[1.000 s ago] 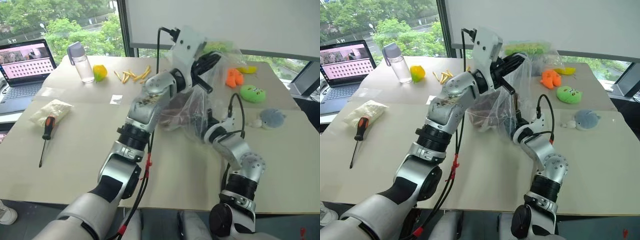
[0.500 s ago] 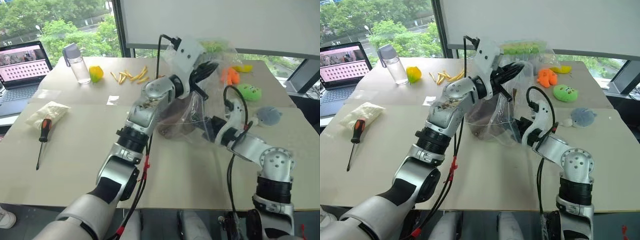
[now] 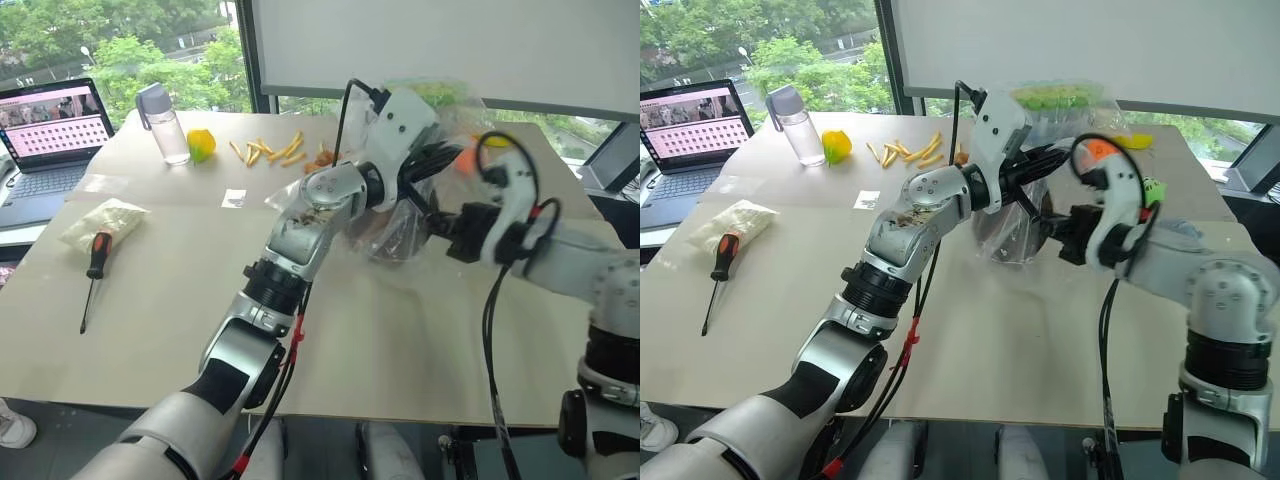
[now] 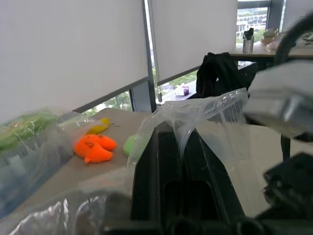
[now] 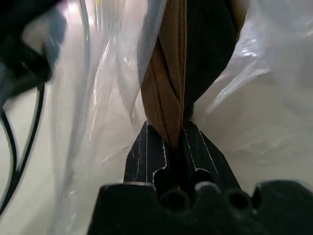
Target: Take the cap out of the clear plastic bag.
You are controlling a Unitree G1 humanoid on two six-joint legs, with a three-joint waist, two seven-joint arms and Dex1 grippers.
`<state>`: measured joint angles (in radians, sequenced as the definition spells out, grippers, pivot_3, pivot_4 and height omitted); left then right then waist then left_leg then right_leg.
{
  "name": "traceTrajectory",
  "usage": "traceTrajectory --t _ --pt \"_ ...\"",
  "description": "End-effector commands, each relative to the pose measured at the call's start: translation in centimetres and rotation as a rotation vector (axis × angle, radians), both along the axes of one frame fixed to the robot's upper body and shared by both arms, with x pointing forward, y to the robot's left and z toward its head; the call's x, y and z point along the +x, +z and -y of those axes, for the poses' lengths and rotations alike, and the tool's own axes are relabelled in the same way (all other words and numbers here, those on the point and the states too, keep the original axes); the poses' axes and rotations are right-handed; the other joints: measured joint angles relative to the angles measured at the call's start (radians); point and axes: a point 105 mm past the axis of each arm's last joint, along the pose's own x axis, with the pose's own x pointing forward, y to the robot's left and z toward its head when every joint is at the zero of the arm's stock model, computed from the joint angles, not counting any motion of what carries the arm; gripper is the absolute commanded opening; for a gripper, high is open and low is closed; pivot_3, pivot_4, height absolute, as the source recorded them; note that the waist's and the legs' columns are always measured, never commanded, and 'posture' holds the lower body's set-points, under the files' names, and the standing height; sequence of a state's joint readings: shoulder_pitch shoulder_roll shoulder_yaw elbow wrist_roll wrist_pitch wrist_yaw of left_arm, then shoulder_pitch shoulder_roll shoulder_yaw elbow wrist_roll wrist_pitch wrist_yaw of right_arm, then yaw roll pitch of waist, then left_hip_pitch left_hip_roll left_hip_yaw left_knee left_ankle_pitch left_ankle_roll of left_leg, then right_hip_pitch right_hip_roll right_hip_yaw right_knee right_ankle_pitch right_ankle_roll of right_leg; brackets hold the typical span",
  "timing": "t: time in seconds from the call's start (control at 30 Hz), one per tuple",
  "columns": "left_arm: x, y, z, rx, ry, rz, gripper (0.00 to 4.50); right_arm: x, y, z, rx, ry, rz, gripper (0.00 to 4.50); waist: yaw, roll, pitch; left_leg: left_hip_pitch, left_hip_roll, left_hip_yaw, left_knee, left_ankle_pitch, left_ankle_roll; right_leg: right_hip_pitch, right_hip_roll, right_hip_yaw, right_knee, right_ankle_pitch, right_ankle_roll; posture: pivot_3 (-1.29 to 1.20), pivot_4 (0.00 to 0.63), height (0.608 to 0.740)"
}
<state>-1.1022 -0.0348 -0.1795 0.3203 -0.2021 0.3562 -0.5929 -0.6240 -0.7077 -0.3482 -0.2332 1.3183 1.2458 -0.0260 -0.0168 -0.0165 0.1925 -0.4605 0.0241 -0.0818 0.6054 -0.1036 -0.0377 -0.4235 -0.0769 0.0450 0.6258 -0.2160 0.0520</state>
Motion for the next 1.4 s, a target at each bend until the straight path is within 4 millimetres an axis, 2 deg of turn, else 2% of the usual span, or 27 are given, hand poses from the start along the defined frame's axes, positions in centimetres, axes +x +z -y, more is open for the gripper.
traceTrajectory --t 0.03,0.17,0.33,0.47,0.57,0.63,0.73,0.8,0.87,0.97,1.03,1.1,1.27,1.37,1.4 --pt "-0.6 0.7 0.0 -0.004 -0.013 0.030 0.00 -2.4 2.3 3.1 0.067 -0.009 0.059 0.01 0.010 0.000 0.000 0.000 0.000 0.000 0.000 0.000 0.000 0.000 0.000 0.000 0.000 0.000 0.000 0.00 0.150 0.740" --pt "-0.5 0.4 -0.1 0.011 -0.006 0.028 0.00 -5.4 2.1 4.4 0.065 0.069 0.043 0.01 0.005 0.000 0.000 -0.001 -0.002 0.000 0.001 -0.001 0.002 0.001 -0.001 0.001 0.000 0.000 0.003 0.00 0.150 0.740" --pt "-0.6 0.3 0.0 0.016 -0.013 0.028 0.00 -8.3 1.5 3.8 0.067 0.198 0.046 0.01 -0.001 0.000 0.000 0.000 -0.002 0.000 0.002 -0.002 0.003 0.001 -0.001 0.001 0.000 0.000 0.003 0.00 0.150 0.740" --pt "-0.7 0.0 0.2 0.033 -0.021 0.033 0.00 -11.8 2.5 0.5 0.136 0.447 0.110 0.01 -0.005 -0.001 0.000 0.001 -0.002 0.000 0.003 -0.001 0.003 0.002 -0.001 0.002 0.001 0.000 0.002 0.00 0.150 0.740" --pt "-0.8 -0.1 0.2 0.041 -0.024 0.034 0.00 -13.2 3.5 -0.8 0.194 0.544 0.156 0.01 -0.003 -0.001 0.001 0.001 -0.002 0.000 0.005 -0.001 0.003 0.002 -0.001 0.003 0.001 0.000 0.002 0.00 0.150 0.740" --pt "-0.8 -0.2 0.2 0.046 -0.026 0.036 0.00 -13.5 4.1 -0.6 0.220 0.544 0.182 0.01 0.001 -0.001 0.001 0.001 -0.003 0.000 0.005 -0.001 0.003 0.003 -0.001 0.003 0.000 0.000 0.002 0.00 0.150 0.740" --pt "-0.8 -0.4 0.2 0.062 -0.029 0.039 0.00 -13.6 5.0 1.0 0.251 0.492 0.238 0.01 0.007 -0.001 0.001 0.000 -0.004 0.000 0.005 -0.001 0.003 0.003 -0.002 0.004 -0.001 0.000 0.002 0.00 0.150 0.740" --pt "-0.8 -0.5 0.2 0.071 -0.029 0.038 0.00 -13.9 6.5 2.3 0.307 0.468 0.307 0.01 0.008 -0.001 0.001 0.000 -0.005 0.000 0.004 -0.001 0.004 0.003 -0.002 0.004 -0.001 0.000 0.004 0.00 0.150 0.740" --pt "-0.7 -0.6 0.2 0.079 -0.029 0.039 0.00 -14.4 8.3 3.4 0.358 0.464 0.404 0.01 0.007 -0.002 0.001 0.000 -0.005 0.000 0.005 -0.001 0.004 0.003 -0.003 0.005 -0.001 0.000 0.004 0.00 0.150 0.740" --pt "-0.7 -1.0 0.1 0.105 -0.029 0.042 0.00 -15.3 13.1 6.5 0.487 0.432 0.706 0.01 0.001 -0.002 0.001 0.000 -0.005 0.000 0.005 -0.001 0.004 0.003 -0.002 0.005 -0.001 0.000 0.004 0.00 0.150 0.740" --pt "-0.7 -1.2 -0.1 0.116 -0.029 0.041 0.00 -15.6 14.6 7.6 0.550 0.415 0.800 0.01 0.000 -0.002 0.001 0.000 -0.006 0.000 0.005 -0.001 0.004 0.002 -0.002 0.006 -0.001 0.001 0.005 0.00 0.150 0.740" --pt "-0.7 -1.5 -0.2 0.126 -0.028 0.034 0.00 -14.6 14.8 7.9 0.642 0.382 0.825 0.01 -0.001 -0.003 0.001 0.002 -0.006 0.000 0.005 -0.001 0.004 0.004 -0.002 0.006 -0.001 0.001 0.005 0.00 0.150 0.740" --pt "-1.0 -2.4 -0.8 0.167 -0.029 0.006 0.00 -10.9 12.9 6.1 0.848 0.372 0.744 0.01 -0.010 -0.001 0.000 0.002 -0.006 0.000 0.004 -0.001 0.004 0.003 -0.001 0.009 0.000 0.001 0.005 0.00 0.150 0.740" --pt "-1.0 -3.1 -1.7 0.195 -0.010 -0.007 0.00 -11.0 13.8 6.6 0.939 0.391 0.805 0.01 -0.011 0.000 0.001 0.002 -0.006 0.000 0.003 0.000 0.004 0.001 -0.001 0.010 0.002 0.002 0.005 0.00 0.150 0.740" --pt "-0.8 -3.7 -2.7 0.219 0.012 -0.015 0.00 -11.7 14.9 7.0 0.970 0.429 0.876 0.01 -0.010 0.000 0.001 0.002 -0.006 0.000 0.003 0.000 0.005 0.001 -0.001 0.010 0.003 0.002 0.006 0.00 0.150 0.740"
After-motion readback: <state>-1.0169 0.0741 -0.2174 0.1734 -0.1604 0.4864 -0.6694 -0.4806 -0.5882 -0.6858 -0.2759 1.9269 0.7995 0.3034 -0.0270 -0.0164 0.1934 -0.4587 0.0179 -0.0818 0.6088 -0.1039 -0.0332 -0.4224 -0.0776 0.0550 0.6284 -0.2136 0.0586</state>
